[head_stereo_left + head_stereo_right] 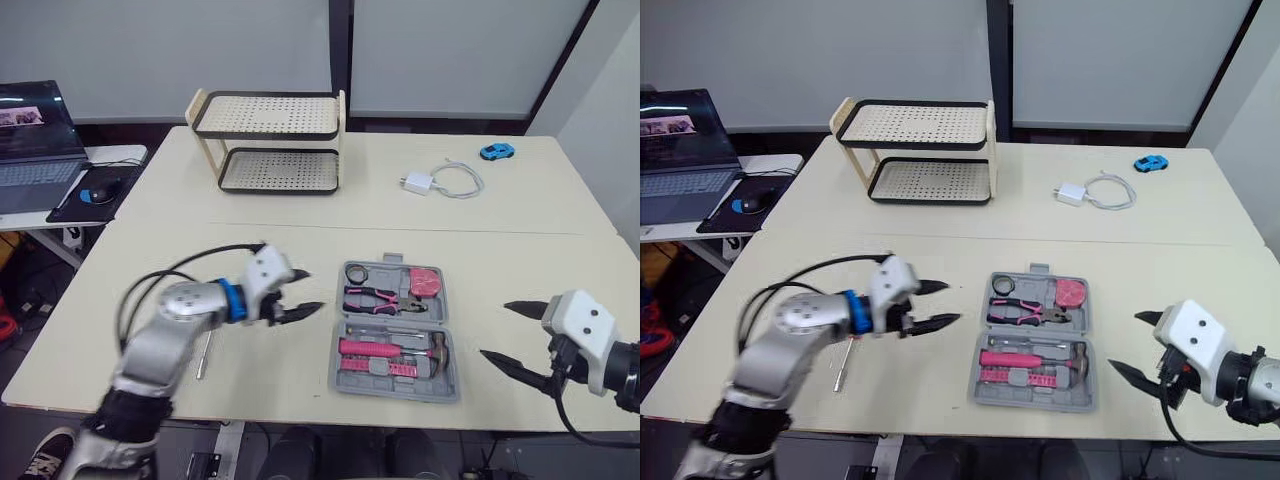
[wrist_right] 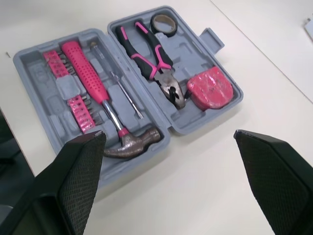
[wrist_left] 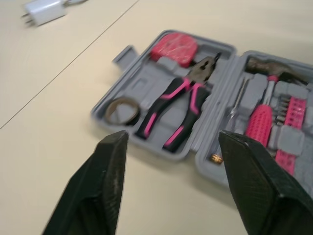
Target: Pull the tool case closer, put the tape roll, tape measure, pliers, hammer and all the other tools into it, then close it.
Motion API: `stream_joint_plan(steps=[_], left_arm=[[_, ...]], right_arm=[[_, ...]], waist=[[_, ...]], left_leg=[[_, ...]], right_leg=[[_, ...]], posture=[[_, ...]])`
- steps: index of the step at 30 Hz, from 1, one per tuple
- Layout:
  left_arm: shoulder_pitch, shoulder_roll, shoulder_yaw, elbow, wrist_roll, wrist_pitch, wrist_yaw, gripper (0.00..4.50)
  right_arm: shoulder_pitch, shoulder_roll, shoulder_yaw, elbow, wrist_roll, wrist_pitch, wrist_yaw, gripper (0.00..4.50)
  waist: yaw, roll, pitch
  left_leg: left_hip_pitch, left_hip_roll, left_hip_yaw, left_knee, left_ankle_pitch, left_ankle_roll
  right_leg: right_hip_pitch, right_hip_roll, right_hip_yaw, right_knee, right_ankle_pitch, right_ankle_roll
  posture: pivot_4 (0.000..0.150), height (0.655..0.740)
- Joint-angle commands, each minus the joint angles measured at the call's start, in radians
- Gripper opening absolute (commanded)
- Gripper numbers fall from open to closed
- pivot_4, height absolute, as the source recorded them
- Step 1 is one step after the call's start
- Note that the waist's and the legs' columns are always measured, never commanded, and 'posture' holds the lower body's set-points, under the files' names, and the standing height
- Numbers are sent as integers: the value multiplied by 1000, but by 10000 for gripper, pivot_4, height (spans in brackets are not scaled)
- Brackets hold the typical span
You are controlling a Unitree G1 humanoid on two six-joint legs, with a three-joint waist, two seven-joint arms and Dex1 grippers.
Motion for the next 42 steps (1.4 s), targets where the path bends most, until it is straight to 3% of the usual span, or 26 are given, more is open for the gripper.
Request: stream_joint_plan(steps=[1, 5, 9, 18, 29, 42], left_arm=[[95, 81, 216, -34, -52, 57, 33, 42734], [299, 211, 487, 122, -46, 3, -7, 44427], [355, 248, 572, 304, -18, -106, 27, 44427], [355, 252, 532, 422, 14, -266, 56, 44427], [303, 264, 488, 415, -17, -177, 44, 44427], [374, 233, 526, 290, -62, -99, 90, 44427]], right_arm=[[-52, 4, 7, 90, -49, -85, 64, 45000], [-131, 31, 21, 189, -64, -122, 80, 45000], [-160, 55, 30, 275, -95, -155, 107, 45000], [-146, 69, 17, 323, -135, -188, 140, 45000], [-133, 108, -12, 281, -112, -152, 130, 45000], [-515, 238, 305, 4, 87, 76, 3, 45000]], waist=[[0, 0, 0], [-12, 0, 0], [-5, 2, 1], [11, 1, 0], [1, 1, 0], [-5, 1, 0]], left_leg=[[0, 0, 0, 0, 0, 0], [0, 2, 2, -2, 0, 0], [0, 3, 3, -2, -1, 0], [0, 0, 2, -1, -1, 1], [0, 1, 2, -2, -1, 1], [-1, 2, 3, -2, -2, 1]], right_leg=[[0, 0, 0, 0, 0, 0], [-3, 1, 1, 0, 0, 0], [-3, 0, 0, -1, 0, -1], [-6, -3, -1, 0, 0, -1], [-6, -2, -1, 0, 0, -1], [-9, -2, 0, 0, 1, -1]], posture=[[1500, 7400], [1500, 7400], [1500, 7400], [1500, 7400], [1500, 7400], [1500, 7400]])
